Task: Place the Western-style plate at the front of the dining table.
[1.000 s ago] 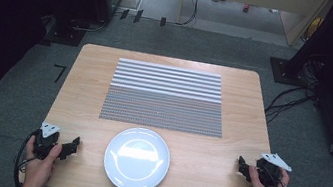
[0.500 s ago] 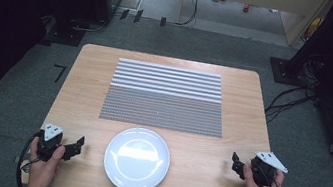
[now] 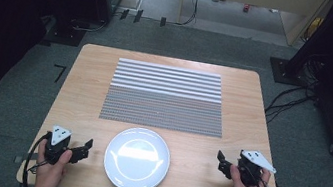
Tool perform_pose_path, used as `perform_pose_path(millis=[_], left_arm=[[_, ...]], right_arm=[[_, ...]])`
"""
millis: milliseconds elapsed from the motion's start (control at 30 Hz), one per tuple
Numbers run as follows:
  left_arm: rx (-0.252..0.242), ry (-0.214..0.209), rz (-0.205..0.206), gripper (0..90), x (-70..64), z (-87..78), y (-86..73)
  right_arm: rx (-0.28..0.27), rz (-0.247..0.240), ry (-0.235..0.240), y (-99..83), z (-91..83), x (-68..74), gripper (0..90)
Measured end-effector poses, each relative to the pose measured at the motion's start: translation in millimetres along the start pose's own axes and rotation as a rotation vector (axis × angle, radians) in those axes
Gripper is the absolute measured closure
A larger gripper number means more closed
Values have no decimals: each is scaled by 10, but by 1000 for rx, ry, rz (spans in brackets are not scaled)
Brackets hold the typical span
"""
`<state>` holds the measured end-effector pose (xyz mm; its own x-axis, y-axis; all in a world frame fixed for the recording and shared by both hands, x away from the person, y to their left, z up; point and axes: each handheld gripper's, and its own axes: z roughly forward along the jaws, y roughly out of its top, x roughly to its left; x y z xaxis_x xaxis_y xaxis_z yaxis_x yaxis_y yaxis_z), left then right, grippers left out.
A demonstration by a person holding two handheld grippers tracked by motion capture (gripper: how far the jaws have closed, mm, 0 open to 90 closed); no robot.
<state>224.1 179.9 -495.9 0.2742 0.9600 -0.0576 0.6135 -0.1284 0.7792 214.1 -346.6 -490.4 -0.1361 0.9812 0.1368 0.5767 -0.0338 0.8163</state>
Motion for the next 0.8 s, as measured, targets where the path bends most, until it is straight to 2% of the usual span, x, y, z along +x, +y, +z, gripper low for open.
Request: perform_pose_path(millis=[133,433,633,800], left_arm=[[-8,-15,4,155,-55,1,5],[-18,-34,15,155,-125,-14,12],[-18,-72,-20,155,-145,-21,22],[-21,-82,-10,155,-183,-32,26]], right_arm=[[-7,-10,21,5,13,117,151],[-15,23,61,50,60,283,153],[-17,10,85,84,93,419,154],[-12,-11,110,90,131,589,155]])
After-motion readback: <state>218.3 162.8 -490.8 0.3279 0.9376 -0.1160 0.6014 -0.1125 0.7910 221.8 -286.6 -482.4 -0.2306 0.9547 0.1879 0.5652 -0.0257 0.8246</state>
